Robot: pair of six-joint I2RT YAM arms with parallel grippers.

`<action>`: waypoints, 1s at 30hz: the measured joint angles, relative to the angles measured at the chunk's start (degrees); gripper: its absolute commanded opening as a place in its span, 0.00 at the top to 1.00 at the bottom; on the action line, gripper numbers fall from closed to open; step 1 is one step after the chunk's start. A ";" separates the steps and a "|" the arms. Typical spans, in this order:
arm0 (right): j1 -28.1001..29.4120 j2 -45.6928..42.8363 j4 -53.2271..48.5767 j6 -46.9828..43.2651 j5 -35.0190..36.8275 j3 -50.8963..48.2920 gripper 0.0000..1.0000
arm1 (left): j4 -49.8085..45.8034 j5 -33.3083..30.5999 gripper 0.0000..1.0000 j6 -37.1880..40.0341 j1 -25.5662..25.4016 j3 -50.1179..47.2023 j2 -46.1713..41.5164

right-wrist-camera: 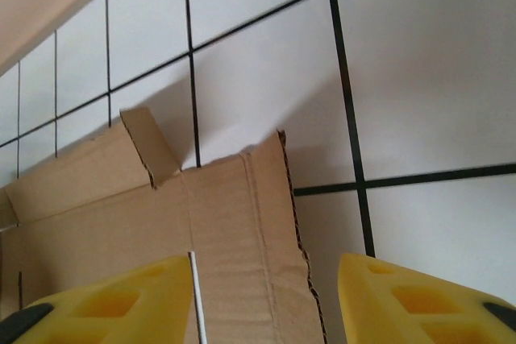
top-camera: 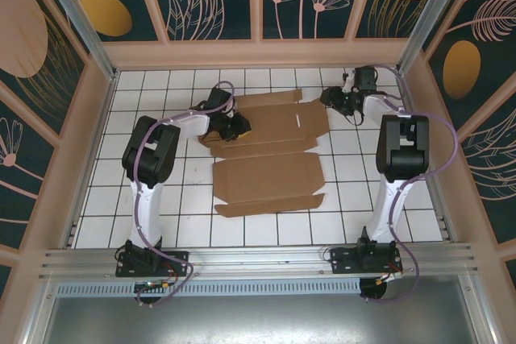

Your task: Fold the paper box

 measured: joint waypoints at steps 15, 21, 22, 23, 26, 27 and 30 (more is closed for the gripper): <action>1.77 0.07 -0.46 -1.88 1.11 -2.93 0.81 | 0.70 -0.85 0.84 0.98 0.00 -0.81 -0.04; 2.47 -0.09 -0.44 -2.08 2.19 -5.62 0.85 | 0.57 -1.16 0.87 1.99 0.00 -0.85 -0.04; 2.45 -0.35 -0.28 -2.08 2.40 -6.29 0.85 | 0.59 -1.16 0.87 2.16 0.00 -0.92 -0.04; 2.43 -0.87 -0.20 -2.08 2.69 -7.13 0.85 | 0.57 -1.16 0.87 2.34 0.00 -0.96 -0.04; 2.43 -2.95 -0.15 -2.08 2.78 -9.46 0.84 | 0.57 -1.14 0.88 2.58 0.00 -0.96 -0.04; 2.43 -3.39 -0.20 -2.08 2.78 -9.75 0.82 | 0.57 -1.16 0.88 2.60 0.00 -0.96 -0.04; 2.32 -4.44 0.50 -1.68 2.51 -11.30 0.70 | 0.52 -1.16 0.88 3.04 0.00 -0.92 0.13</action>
